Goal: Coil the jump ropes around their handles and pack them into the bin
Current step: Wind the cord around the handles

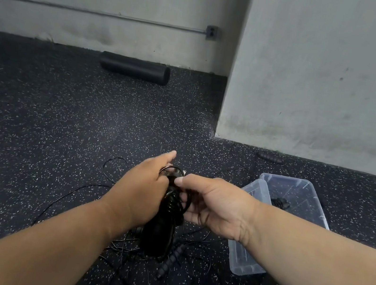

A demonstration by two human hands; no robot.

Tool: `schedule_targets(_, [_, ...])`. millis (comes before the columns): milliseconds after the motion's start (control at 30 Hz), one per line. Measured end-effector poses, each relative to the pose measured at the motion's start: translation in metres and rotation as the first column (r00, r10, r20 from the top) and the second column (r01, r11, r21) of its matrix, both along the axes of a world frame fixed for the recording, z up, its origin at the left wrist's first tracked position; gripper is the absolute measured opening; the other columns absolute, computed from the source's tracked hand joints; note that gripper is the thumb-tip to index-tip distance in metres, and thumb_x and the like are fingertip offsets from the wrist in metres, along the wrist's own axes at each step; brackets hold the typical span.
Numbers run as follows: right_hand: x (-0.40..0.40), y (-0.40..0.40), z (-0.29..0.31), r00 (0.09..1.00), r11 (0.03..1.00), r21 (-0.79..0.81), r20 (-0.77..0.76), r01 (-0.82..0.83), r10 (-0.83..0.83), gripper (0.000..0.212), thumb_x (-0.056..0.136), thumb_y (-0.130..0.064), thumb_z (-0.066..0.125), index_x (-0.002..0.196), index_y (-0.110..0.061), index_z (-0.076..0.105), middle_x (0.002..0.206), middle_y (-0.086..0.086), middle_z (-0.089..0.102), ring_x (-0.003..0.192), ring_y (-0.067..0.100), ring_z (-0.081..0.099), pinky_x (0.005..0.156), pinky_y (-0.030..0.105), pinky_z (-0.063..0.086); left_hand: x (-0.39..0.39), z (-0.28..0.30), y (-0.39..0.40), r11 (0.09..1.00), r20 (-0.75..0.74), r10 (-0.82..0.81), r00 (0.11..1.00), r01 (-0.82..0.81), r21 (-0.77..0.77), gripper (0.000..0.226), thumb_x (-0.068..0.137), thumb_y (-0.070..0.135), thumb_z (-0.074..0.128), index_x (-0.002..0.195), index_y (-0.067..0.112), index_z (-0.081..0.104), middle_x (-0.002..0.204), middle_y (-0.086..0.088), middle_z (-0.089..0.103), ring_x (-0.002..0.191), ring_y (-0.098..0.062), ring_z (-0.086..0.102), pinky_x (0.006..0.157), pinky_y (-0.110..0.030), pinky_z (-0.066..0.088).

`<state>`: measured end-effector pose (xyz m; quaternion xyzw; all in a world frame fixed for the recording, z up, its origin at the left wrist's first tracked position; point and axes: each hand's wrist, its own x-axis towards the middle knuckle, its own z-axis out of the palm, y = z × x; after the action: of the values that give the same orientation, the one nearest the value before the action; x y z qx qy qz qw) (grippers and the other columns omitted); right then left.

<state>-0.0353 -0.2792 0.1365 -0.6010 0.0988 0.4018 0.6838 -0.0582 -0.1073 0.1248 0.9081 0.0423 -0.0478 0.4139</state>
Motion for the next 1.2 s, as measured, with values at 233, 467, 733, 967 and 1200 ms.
schedule_targets(233, [0.013, -0.006, -0.001, 0.990, 0.989, 0.071, 0.053, 0.130, -0.134, 0.013, 0.098, -0.006, 0.066, 0.090, -0.015, 0.069, 0.070, -0.001, 0.069, 0.064, 0.008, 0.066, 0.082, 0.034, 0.060, -0.012, 0.008, -0.001, 0.995, 0.193, -0.064, 0.979, 0.079, -0.068, 0.060, 0.096, 0.049, 0.064, 0.152, 0.033, 0.051, 0.133, 0.023, 0.062, 0.125, 0.003, 0.058, 0.111, -0.026, 0.046])
schedule_targets(467, [0.016, -0.010, -0.001, 0.976, 0.989, 0.093, 0.173, 0.119, -0.134, 0.016, 0.097, -0.004, 0.068, 0.087, -0.015, 0.065, 0.077, 0.004, 0.074, 0.073, 0.012, 0.070, 0.079, 0.033, 0.062, -0.005, 0.007, 0.003, 0.979, 0.353, -0.118, 0.928, 0.050, 0.197, 0.049, 0.099, 0.031, 0.069, 0.146, 0.027, 0.060, 0.119, 0.024, 0.061, 0.117, 0.003, 0.055, 0.105, -0.011, 0.037])
schedule_targets(733, [0.013, -0.014, 0.000, 0.953, 0.986, 0.125, 0.270, 0.107, -0.138, 0.024, 0.103, 0.003, 0.047, 0.094, -0.012, 0.064, 0.093, 0.013, 0.077, 0.084, 0.023, 0.076, 0.080, 0.040, 0.061, 0.007, 0.005, 0.007, 0.963, 0.366, -0.174, 0.914, 0.080, 0.259, 0.030, 0.101, 0.025, 0.065, 0.130, 0.026, 0.072, 0.111, 0.018, 0.067, 0.106, -0.002, 0.060, 0.095, -0.022, 0.045])
schedule_targets(967, [0.008, -0.015, -0.005, 0.924, 0.982, 0.068, 0.334, 0.174, -0.186, 0.017, 0.100, 0.000, 0.060, 0.098, -0.017, 0.061, 0.072, 0.000, 0.070, 0.069, 0.018, 0.072, 0.062, 0.032, 0.058, 0.010, -0.003, -0.002, 0.950, 0.391, -0.277, 0.878, 0.189, 0.250, 0.014, 0.098, 0.022, 0.068, 0.106, 0.031, 0.076, 0.097, 0.018, 0.063, 0.095, -0.002, 0.058, 0.086, -0.022, 0.045])
schedule_targets(1200, [0.017, -0.019, 0.008, 0.881, 0.986, 0.070, 0.443, 0.152, -0.167, 0.021, 0.099, 0.005, 0.061, 0.104, -0.015, 0.056, 0.061, -0.007, 0.060, 0.059, 0.014, 0.064, 0.061, 0.036, 0.059, 0.008, -0.013, -0.002, 0.983, 0.277, -0.104, 0.955, 0.142, -0.119, 0.066, 0.081, 0.052, 0.071, 0.142, 0.044, 0.050, 0.139, 0.021, 0.048, 0.131, -0.004, 0.051, 0.113, -0.035, 0.045])
